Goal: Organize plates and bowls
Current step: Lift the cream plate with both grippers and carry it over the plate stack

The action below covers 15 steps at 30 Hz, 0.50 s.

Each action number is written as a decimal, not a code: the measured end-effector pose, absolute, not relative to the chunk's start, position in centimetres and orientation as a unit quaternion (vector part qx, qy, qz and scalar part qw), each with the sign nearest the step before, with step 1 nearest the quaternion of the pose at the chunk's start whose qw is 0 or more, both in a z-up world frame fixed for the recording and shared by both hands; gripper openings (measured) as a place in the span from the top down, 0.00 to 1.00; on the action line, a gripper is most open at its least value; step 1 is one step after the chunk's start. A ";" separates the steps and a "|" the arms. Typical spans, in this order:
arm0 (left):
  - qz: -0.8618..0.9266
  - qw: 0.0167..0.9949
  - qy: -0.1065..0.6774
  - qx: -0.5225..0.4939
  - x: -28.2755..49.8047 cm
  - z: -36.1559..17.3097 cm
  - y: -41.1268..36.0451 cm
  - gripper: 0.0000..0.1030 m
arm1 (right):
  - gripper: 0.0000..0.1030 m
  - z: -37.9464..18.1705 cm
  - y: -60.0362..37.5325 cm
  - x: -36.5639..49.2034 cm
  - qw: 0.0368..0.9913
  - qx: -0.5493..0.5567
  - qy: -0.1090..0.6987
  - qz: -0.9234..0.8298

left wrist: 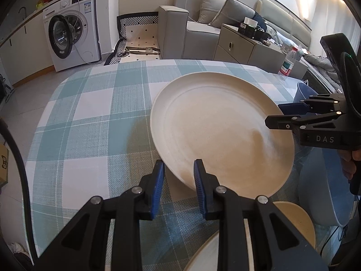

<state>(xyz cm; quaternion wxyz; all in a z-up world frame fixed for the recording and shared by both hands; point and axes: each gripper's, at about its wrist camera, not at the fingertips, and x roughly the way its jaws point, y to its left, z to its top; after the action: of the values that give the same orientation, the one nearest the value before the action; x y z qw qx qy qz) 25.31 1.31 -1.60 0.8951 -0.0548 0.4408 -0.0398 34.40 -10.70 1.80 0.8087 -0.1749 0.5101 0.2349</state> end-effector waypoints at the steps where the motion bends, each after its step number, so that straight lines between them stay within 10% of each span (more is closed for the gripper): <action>1: -0.039 0.896 0.440 -0.054 25.3 -1.5 1.3 0.76 | 0.59 2.0 -10.7 34.3 0.809 -0.175 0.509 0.235; 15: -0.029 0.908 0.416 -0.046 23.3 0.8 1.0 0.76 | 0.59 4.3 -10.7 32.3 0.821 -0.171 0.487 0.243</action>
<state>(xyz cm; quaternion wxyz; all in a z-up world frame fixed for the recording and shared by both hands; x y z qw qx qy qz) 23.26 1.04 0.84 0.9075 -0.0458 0.4165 -0.0291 32.29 -10.75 4.35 0.8212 -0.1707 0.4874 0.2426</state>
